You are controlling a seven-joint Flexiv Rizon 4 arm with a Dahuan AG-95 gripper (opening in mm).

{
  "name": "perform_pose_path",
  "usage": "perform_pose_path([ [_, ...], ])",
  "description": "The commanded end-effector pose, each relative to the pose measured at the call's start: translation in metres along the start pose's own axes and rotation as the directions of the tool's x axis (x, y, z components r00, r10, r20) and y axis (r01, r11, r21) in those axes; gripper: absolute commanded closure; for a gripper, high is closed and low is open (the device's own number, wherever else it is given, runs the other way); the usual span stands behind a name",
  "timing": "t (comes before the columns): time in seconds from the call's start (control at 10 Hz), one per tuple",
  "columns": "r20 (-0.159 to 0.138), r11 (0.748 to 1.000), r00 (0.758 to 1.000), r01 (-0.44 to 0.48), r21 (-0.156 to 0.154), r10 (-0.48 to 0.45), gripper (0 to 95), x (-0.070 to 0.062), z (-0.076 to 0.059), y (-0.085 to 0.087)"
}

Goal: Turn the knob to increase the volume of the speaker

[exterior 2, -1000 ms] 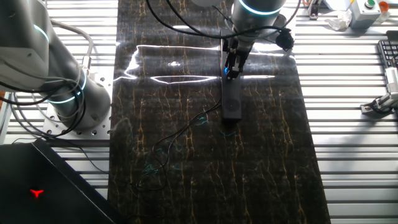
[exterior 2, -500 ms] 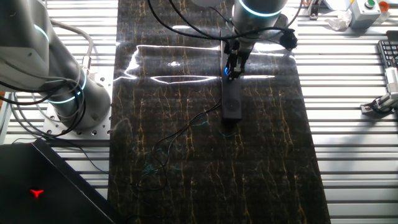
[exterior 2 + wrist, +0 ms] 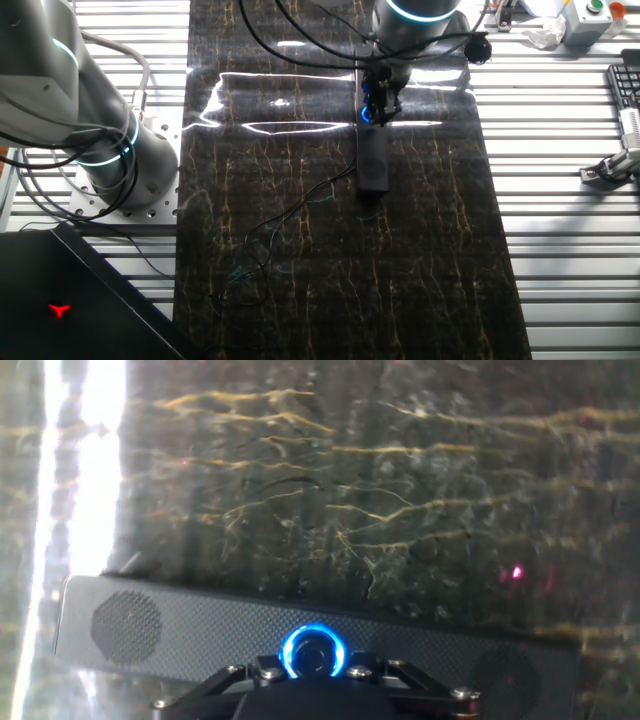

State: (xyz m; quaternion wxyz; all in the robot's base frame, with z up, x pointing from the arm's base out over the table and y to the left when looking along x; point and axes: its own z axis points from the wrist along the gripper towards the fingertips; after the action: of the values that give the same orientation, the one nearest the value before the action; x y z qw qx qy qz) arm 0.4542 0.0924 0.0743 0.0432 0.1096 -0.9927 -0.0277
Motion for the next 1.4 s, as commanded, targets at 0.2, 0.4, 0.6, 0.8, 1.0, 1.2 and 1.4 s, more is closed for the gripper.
perform_pose_path([
  [0.2,0.001,0.986,0.986,0.168,0.001,-0.168,57.0,0.0006,-0.0012,0.0007],
  [0.4,0.001,0.97,0.97,0.245,0.003,-0.245,57.0,0.0018,-0.0007,0.0015],
  [0.6,0.007,0.952,0.952,0.305,0.013,-0.305,57.0,0.0035,0.0004,0.0027],
  [0.8,0.005,0.946,0.947,0.322,0.027,-0.322,57.0,0.0035,0.0015,0.0029],
  [1.0,0.004,0.946,0.946,0.324,0.03,-0.324,57.0,0.003,0.0041,0.0032],
  [1.2,0.005,0.944,0.944,0.328,0.03,-0.329,57.0,0.0028,0.0047,0.0032],
  [1.4,0.003,0.945,0.945,0.327,0.029,-0.327,57.0,0.0024,0.0045,0.0029],
])
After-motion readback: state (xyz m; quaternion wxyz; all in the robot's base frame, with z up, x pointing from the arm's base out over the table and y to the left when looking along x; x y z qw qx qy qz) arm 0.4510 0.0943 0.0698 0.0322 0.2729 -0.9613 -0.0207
